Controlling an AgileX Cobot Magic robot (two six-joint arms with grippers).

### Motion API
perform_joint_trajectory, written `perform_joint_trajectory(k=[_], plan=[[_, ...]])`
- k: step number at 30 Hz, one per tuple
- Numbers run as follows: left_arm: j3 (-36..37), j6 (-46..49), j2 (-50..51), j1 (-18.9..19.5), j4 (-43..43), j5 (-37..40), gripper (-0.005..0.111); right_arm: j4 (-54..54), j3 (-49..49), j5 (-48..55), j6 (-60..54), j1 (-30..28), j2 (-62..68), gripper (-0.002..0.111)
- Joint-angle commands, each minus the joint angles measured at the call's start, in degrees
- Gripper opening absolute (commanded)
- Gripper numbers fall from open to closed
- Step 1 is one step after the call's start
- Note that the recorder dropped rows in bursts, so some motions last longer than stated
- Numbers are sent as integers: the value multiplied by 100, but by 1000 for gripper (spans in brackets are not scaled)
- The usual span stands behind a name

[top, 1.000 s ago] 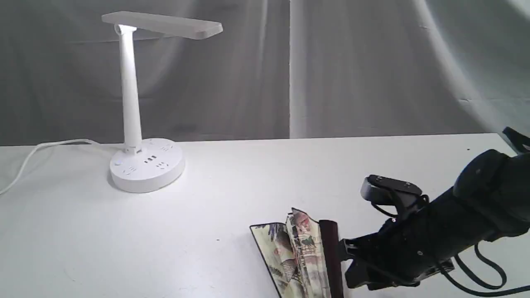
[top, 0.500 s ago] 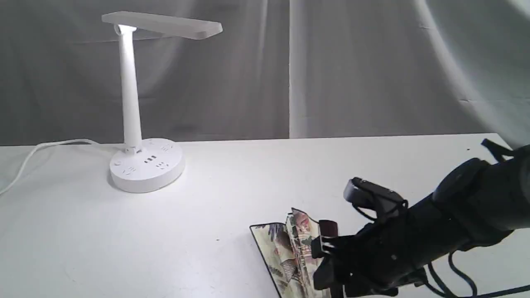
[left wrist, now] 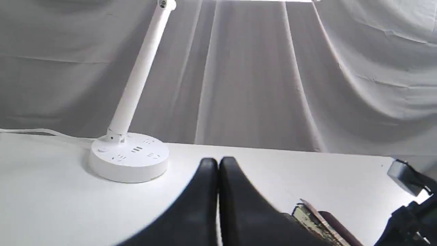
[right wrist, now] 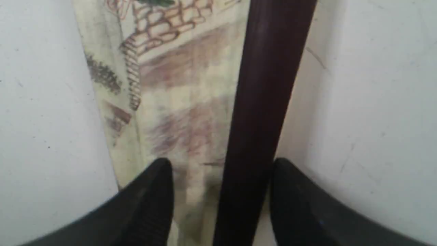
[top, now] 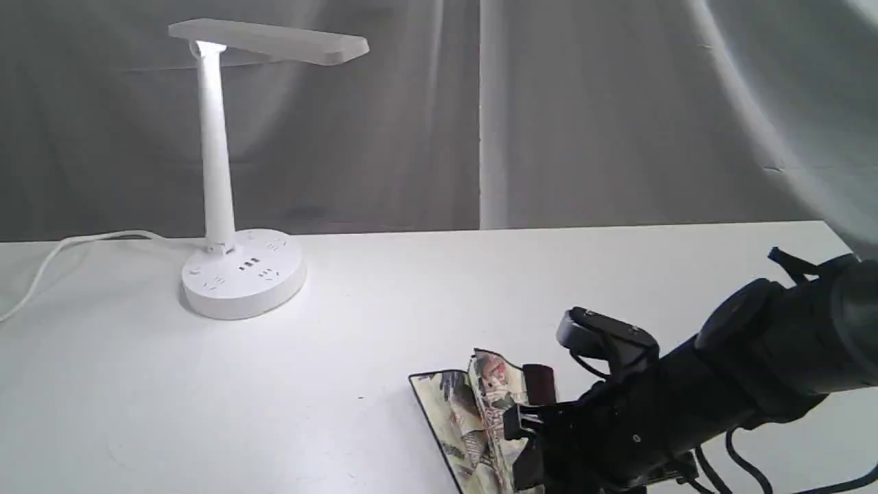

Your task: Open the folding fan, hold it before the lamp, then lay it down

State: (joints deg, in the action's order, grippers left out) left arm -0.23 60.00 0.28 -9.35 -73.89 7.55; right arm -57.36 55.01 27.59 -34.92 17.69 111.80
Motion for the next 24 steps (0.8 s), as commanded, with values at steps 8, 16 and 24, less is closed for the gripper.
perform_joint_trajectory(k=[8, 16, 24], plan=[[23, -113, -28, -22, -779, -475, 0, 21, -21, -207, -111, 14, 55, 7], [-41, -125, -28, -22, -1024, -447, 0, 8, -21, -268, -229, 14, 33, 0], [-793, -104, 727, -22, -913, -405, 0, 8, -21, -268, -238, 14, -501, 0]])
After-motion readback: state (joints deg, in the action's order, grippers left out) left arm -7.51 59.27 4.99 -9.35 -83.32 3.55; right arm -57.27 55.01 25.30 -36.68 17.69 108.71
